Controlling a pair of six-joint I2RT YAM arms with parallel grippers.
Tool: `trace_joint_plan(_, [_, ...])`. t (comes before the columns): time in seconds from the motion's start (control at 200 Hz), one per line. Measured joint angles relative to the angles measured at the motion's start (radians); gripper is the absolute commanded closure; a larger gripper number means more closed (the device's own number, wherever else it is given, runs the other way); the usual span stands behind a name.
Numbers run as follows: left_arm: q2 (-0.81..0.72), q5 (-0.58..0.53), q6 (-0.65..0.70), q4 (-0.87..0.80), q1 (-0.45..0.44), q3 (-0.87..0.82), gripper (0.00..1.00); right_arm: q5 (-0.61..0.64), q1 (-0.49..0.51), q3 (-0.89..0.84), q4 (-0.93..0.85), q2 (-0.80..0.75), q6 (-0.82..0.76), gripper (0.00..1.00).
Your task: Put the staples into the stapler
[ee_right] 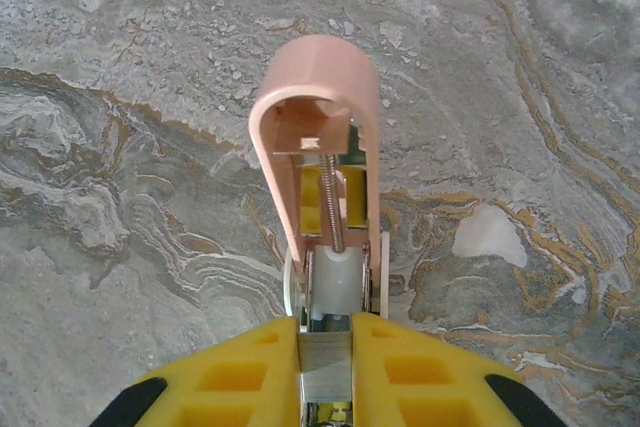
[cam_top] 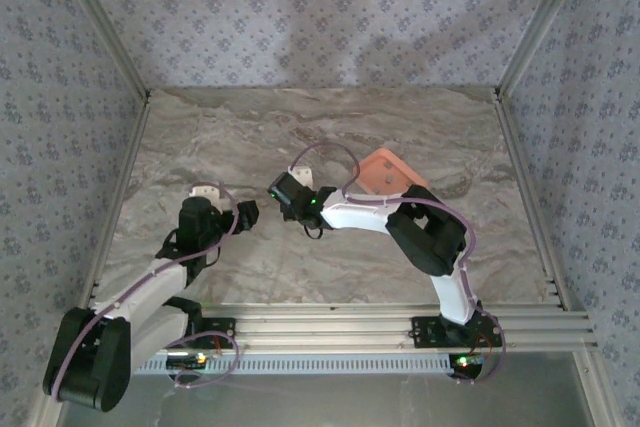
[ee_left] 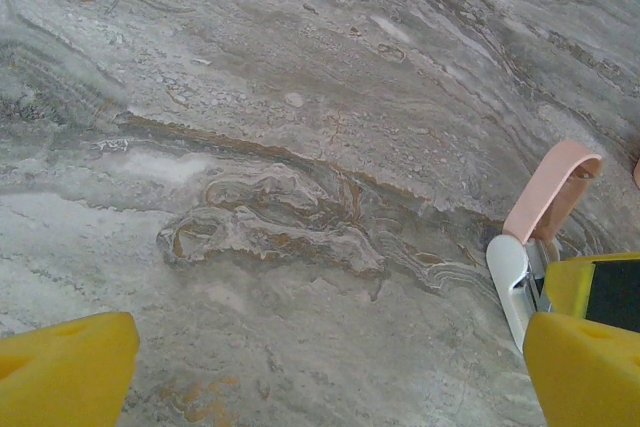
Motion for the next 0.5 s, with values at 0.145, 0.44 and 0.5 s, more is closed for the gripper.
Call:
trace_joint_plan(0.145, [0.0,0.0,0.0,0.0,0.0,0.0,0.02,0.0,0.0,0.0,-0.006,0.0,0.006,0.83])
trace_joint_plan(0.44, [0.012,0.0,0.0,0.008,0.0,0.0,0.02,0.0,0.0,-0.002,-0.009,0.0,0.005,0.83])
trace_joint_plan(0.5, [0.012,0.0,0.0,0.008,0.0,0.0,0.02,0.0,0.0,-0.006,-0.007,-0.003,0.002,0.83])
